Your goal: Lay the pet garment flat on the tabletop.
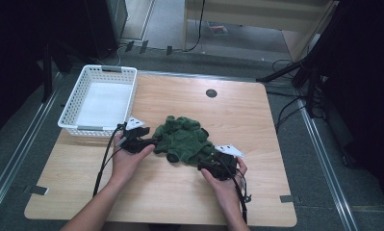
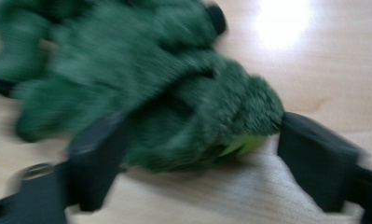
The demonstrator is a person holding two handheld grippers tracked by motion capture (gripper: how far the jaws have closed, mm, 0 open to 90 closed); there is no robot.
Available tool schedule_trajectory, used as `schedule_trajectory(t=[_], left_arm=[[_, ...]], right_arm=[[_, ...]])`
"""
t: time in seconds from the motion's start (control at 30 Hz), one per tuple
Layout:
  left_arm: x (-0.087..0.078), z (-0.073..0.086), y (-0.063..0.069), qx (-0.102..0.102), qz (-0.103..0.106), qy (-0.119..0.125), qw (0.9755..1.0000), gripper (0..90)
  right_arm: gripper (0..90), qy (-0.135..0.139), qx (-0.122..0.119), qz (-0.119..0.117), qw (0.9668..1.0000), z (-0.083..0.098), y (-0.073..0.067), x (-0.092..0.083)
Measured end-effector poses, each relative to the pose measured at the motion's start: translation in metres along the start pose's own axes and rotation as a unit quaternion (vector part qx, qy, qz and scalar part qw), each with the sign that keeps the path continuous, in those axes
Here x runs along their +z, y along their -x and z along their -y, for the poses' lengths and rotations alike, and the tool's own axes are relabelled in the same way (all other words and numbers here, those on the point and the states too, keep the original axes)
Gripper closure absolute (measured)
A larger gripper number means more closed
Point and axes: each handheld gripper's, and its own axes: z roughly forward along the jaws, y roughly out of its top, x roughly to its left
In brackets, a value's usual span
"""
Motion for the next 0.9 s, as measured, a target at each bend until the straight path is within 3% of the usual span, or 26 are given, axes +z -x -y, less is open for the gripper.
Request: schedule_trajectory(t=[0.03, 0.07, 0.1, 0.13, 0.17, 0.2, 0.3, 0.37, 0.4, 0.43, 0.47, 0.5, 0.53, 0.57, 0.6, 0.63, 0.67, 0.7, 0.73, 0.77, 0.8, 0.87, 0.9], left_arm=[[0.000, 0.000, 0.000, 0.000, 0.000, 0.000, 1.0000, 45.3], [0.004, 0.002, 0.003, 0.017, -0.008, -0.012, 0.9997, 45.3], [0.007, 0.004, 0.004, 0.028, -0.011, -0.023, 0.9993, 63.3], [0.010, 0.007, 0.006, 0.039, -0.012, -0.038, 0.9984, 74.2], [0.011, 0.011, 0.006, 0.051, 0.010, -0.063, 0.9967, 84.5], [0.011, 0.011, 0.006, 0.051, 0.010, -0.063, 0.9967, 88.2], [-0.001, 0.015, 0.011, 0.055, 0.056, -0.067, 0.9946, 89.5], [-0.014, 0.018, 0.020, 0.071, 0.088, -0.067, 0.9913, 89.8], [-0.028, 0.024, 0.031, 0.079, 0.126, -0.063, 0.9869, 89.8], [-0.028, 0.024, 0.031, 0.079, 0.126, -0.063, 0.9869, 89.8], [-0.035, 0.029, 0.038, 0.082, 0.151, -0.061, 0.9832, 89.7], [-0.038, 0.032, 0.042, 0.086, 0.164, -0.061, 0.9808, 89.7], [-0.042, 0.036, 0.049, 0.092, 0.184, -0.062, 0.9767, 87.3], [-0.044, 0.040, 0.054, 0.096, 0.208, -0.061, 0.9716, 87.3], [-0.045, 0.043, 0.059, 0.097, 0.231, -0.059, 0.9663, 68.1], [-0.050, 0.046, 0.062, 0.111, 0.272, -0.053, 0.9544, 59.1], [-0.050, 0.046, 0.062, 0.111, 0.272, -0.053, 0.9544, 53.4], [-0.055, 0.044, 0.058, 0.117, 0.257, -0.030, 0.9590, 49.3], [-0.055, 0.044, 0.058, 0.117, 0.257, -0.030, 0.9590, 47.1], [-0.058, 0.040, 0.050, 0.100, 0.246, -0.015, 0.9641, 47.1], [-0.058, 0.038, 0.045, 0.086, 0.238, -0.006, 0.9675, 46.4], [-0.058, 0.029, 0.030, 0.049, 0.201, 0.011, 0.9782, 43.7], [-0.056, 0.025, 0.024, 0.030, 0.189, 0.019, 0.9814, 42.7]], right_arm=[[32.7, 0.000, 0.000, 0.000, 1.0000, 0.000, 0.000, 0.000], [49.5, 0.003, 0.004, 0.011, 0.9999, 0.000, 0.002, 0.004], [73.8, 0.020, -0.001, 0.004, 0.9998, -0.001, 0.006, 0.005], [79.6, 0.030, 0.001, 0.001, 0.9996, -0.004, 0.008, 0.005], [82.2, 0.039, -0.001, 0.003, 0.9993, -0.007, 0.010, 0.004], [82.2, 0.039, -0.001, 0.003, 0.9993, -0.007, 0.010, 0.004], [84.9, 0.066, -0.011, 0.005, 0.9978, -0.023, 0.017, 0.002], [85.2, 0.091, -0.022, -0.003, 0.9956, -0.038, 0.021, 0.000], [85.3, 0.108, -0.032, -0.010, 0.9935, -0.051, 0.021, -0.002], [85.3, 0.108, -0.032, -0.010, 0.9935, -0.051, 0.021, -0.002], [85.3, 0.125, -0.044, -0.014, 0.9911, -0.068, 0.020, -0.002], [85.3, 0.125, -0.044, -0.014, 0.9911, -0.068, 0.020, -0.002], [79.7, 0.129, -0.060, -0.016, 0.9896, -0.079, 0.017, 0.000], [79.7, 0.129, -0.060, -0.016, 0.9896, -0.079, 0.017, 0.000], [62.2, 0.113, -0.075, -0.025, 0.9904, -0.089, 0.013, 0.007], [56.3, 0.109, -0.076, -0.022, 0.9909, -0.092, 0.011, 0.010], [56.3, 0.109, -0.076, -0.022, 0.9909, -0.092, 0.011, 0.010], [45.9, 0.104, -0.067, -0.022, 0.9920, -0.091, 0.010, 0.009], [45.9, 0.104, -0.067, -0.022, 0.9920, -0.091, 0.010, 0.009], [42.3, 0.103, -0.061, -0.026, 0.9924, -0.089, 0.010, 0.006], [40.1, 0.106, -0.059, -0.030, 0.9922, -0.084, 0.010, 0.001], [35.2, 0.101, -0.061, -0.028, 0.9926, -0.075, 0.011, -0.006], [34.5, 0.099, -0.061, -0.028, 0.9928, -0.069, 0.012, -0.010]])
